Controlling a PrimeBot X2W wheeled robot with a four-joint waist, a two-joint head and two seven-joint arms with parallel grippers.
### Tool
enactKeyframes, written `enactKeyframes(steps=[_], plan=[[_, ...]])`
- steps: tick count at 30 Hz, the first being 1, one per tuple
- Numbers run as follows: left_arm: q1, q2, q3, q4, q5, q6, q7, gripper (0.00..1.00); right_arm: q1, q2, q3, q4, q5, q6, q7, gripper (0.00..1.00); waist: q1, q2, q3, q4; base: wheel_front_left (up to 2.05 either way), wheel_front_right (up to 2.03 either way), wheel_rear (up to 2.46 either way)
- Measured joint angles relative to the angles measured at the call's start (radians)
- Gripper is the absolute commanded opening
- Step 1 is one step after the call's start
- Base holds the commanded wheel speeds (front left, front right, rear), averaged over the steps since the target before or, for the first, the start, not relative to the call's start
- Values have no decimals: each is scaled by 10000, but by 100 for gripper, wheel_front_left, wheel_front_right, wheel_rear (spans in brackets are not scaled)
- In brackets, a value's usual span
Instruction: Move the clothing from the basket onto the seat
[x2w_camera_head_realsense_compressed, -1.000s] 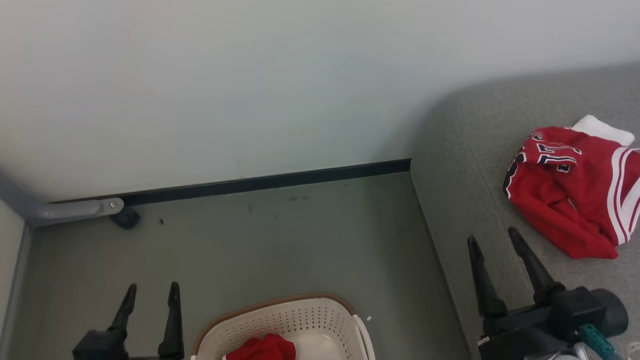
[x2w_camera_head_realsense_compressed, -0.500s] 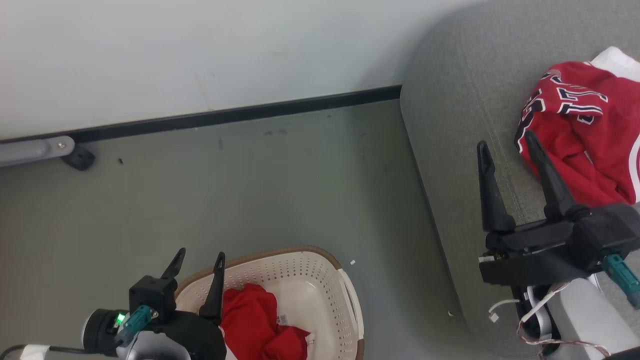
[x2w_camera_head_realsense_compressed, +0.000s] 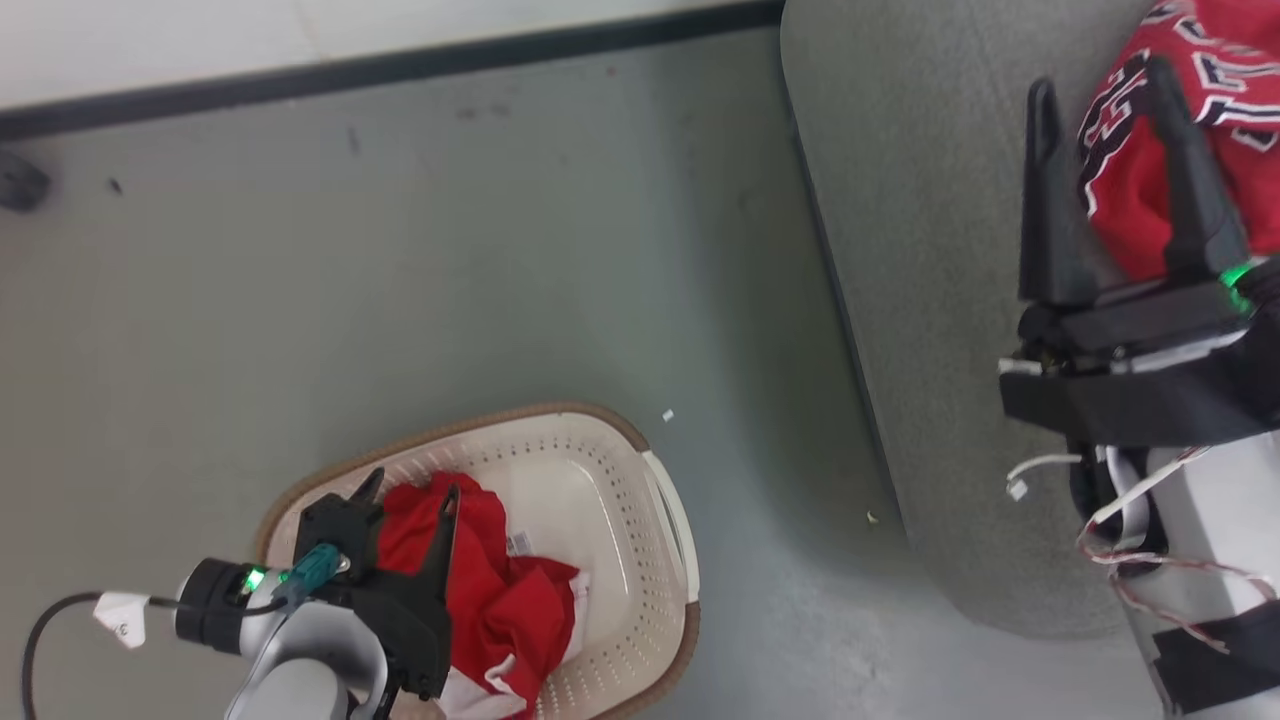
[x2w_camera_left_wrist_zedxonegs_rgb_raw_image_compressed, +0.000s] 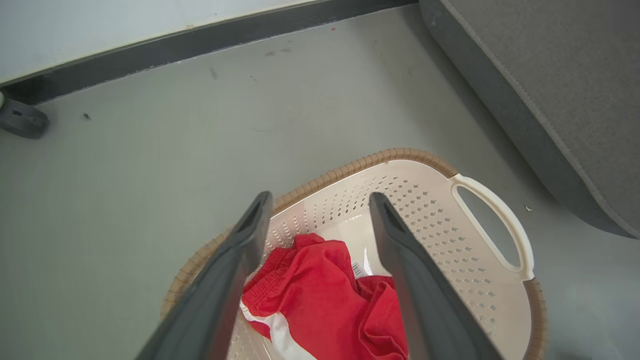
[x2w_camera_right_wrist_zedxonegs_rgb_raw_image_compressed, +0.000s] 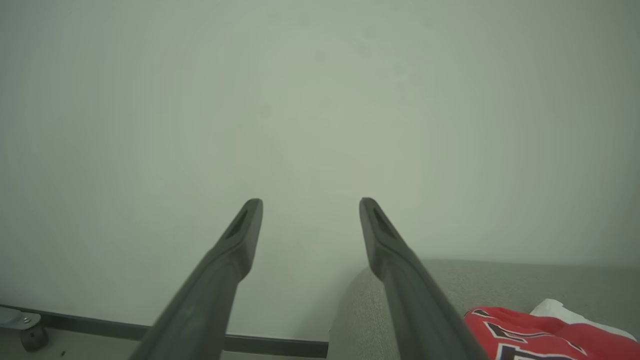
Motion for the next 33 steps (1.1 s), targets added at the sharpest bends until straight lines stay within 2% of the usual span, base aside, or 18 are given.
enactKeyframes(steps=[18,33], plan=[[-1633,-176,-293,1944,370,-249,0,100,-1923,136,-165,-188,-109,42,-10,100,-1,-1,2564,-348,0,0,0],[-2581,155,-180,3135,516,-257,-380,100,-2324,339,-150,-119,-190,117,-10,100,-2,-1,3562,-679,0,0,0]])
